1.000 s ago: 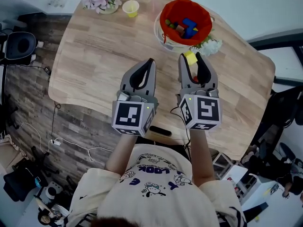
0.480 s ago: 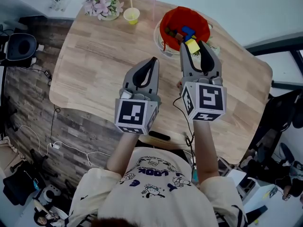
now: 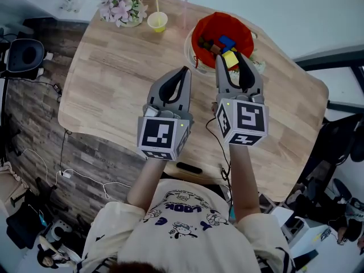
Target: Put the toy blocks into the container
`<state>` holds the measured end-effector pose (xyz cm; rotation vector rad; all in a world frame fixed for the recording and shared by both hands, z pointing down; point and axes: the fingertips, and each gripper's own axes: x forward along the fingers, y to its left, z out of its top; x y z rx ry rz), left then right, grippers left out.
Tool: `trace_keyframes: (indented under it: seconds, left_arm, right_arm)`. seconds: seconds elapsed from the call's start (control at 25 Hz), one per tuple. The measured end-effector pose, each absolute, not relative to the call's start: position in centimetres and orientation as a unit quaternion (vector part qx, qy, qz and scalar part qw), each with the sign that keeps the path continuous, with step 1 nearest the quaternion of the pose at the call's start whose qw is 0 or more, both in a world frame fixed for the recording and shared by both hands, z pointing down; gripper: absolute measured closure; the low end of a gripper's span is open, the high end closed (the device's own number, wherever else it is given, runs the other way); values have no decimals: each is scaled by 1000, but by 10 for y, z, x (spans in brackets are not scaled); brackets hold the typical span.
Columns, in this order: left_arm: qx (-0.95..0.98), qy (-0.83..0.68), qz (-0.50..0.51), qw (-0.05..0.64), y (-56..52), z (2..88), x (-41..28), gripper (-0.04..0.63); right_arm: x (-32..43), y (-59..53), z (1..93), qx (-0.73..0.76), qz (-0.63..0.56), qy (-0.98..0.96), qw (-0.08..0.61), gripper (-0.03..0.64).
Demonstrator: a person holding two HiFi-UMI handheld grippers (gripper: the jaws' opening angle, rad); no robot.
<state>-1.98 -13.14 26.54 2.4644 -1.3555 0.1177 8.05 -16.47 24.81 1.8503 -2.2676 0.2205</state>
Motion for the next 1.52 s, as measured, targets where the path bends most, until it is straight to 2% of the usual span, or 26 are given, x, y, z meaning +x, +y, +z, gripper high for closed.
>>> trace_keyframes:
  seconds: [0.72,0.88,1.52]
  left_arm:
    - [855,-482,65,178,-150,291,-6,569]
    - [853,-486,63,179,-153,293,-6,569]
    - [852,-486,49,186,-148,287,-4,569]
  right_arm:
    - [98,-190,284,626,102,-764,119,426]
    - [99,-192,287,624,106,-766,114,403]
    - [112,-170,268,648,106,-750,77,402]
